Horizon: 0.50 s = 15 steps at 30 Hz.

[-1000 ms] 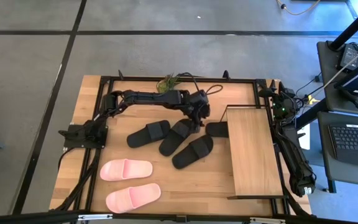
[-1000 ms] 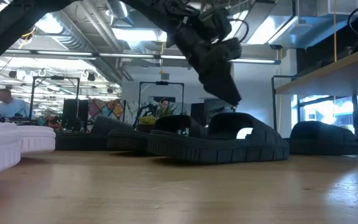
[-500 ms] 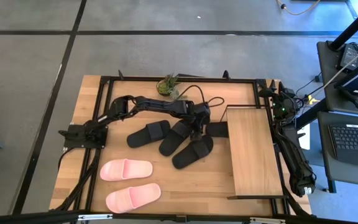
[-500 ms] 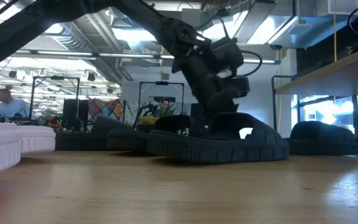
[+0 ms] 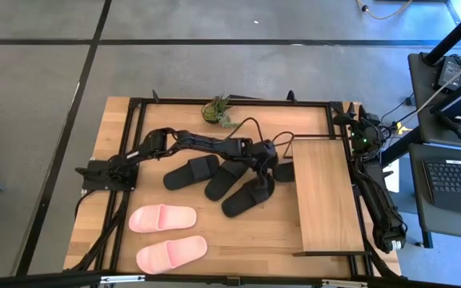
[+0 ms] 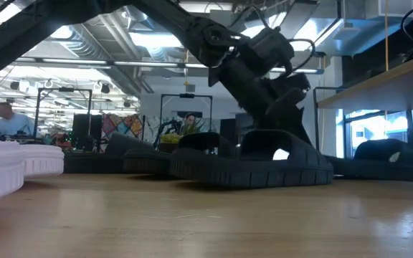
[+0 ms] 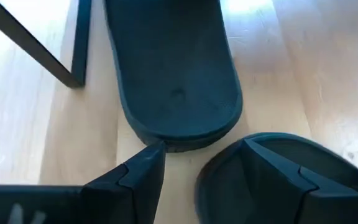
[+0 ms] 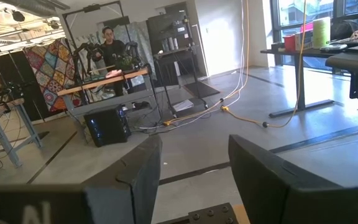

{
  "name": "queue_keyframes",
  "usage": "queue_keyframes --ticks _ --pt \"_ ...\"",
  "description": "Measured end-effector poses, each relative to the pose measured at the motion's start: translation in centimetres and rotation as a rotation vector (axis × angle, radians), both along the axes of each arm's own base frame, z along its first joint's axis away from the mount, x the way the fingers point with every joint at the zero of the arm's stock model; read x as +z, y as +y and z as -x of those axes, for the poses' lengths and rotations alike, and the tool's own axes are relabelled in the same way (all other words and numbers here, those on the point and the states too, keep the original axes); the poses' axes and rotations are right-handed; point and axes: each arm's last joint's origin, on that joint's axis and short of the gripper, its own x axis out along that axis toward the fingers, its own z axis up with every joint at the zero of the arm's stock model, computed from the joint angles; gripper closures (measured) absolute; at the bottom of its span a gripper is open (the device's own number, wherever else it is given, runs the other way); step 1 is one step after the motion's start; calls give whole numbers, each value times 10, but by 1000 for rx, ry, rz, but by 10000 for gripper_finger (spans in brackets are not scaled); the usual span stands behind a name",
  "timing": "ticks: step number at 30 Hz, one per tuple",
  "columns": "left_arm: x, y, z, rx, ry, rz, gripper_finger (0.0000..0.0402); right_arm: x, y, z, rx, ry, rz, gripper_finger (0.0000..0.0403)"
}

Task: Pick and place slides into the shelf
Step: Put the black slides under the shelf

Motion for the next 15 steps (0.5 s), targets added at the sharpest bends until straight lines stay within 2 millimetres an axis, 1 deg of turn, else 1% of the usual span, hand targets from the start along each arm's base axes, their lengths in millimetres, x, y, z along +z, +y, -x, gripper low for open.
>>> queue_keyframes --ticks 8,11,15 --pt "-4 22 3 72 24 21 202 0 0 0 0 1 0 215" --pt "-4 25 4 61 22 46 202 0 0 0 0 2 0 215" --pt "-4 24 5 39 36 68 202 0 0 0 0 2 0 215"
